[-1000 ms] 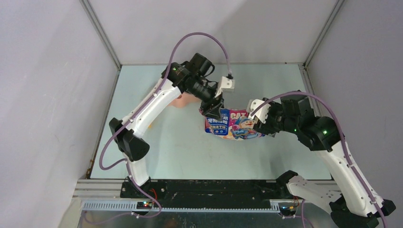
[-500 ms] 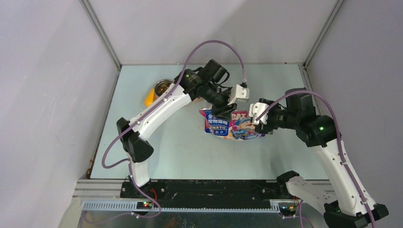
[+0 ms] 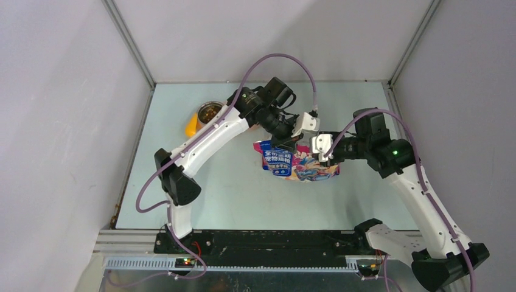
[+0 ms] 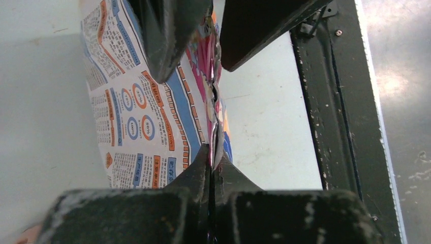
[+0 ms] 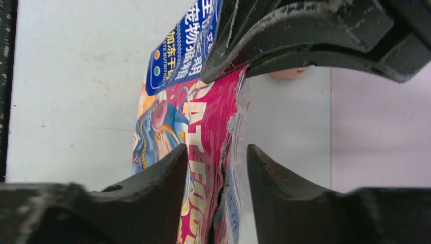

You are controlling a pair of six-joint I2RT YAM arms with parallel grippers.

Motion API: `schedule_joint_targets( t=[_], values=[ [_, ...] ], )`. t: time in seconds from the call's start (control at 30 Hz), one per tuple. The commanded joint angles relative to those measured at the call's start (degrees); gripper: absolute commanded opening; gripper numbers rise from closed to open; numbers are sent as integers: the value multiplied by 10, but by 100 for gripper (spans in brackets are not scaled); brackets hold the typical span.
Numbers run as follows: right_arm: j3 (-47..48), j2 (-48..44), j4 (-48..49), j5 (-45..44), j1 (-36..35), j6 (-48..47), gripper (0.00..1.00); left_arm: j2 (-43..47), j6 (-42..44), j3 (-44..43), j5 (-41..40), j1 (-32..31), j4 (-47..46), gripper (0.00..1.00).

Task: Serve the pet food
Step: Close the pet food bag at the center of the board.

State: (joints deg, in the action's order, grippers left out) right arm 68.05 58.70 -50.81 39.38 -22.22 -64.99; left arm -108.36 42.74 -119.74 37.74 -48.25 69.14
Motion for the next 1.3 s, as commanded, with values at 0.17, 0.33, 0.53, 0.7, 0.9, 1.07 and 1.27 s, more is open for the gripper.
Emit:
schedule_joint_targets(
  t=[0.17, 0.33, 0.53, 0.7, 0.9, 1.07, 1.27],
  values=[
    [13, 11, -77, 5, -57, -87, 26, -29, 68, -96, 115, 23, 165, 0],
    [52, 27, -175, 5, -81, -133, 9, -35, 47, -112, 135, 57, 160, 0],
    [85, 39, -250, -13, -80, -152, 0, -22, 31, -101, 131, 76, 144, 0],
    [126, 63, -290, 3, -42, -137, 0, -12, -2, -93, 99, 85, 116, 0],
    [193, 122, -407, 50, 22, -150, 0, 10, -22, -62, 77, 93, 77, 0],
    [183, 138, -376, 19, 24, -91, 18, 10, -40, -53, 43, 97, 59, 0],
    [194, 160, -345, 1, 34, -5, 25, 37, -61, -11, 40, 111, 13, 0]
  ],
)
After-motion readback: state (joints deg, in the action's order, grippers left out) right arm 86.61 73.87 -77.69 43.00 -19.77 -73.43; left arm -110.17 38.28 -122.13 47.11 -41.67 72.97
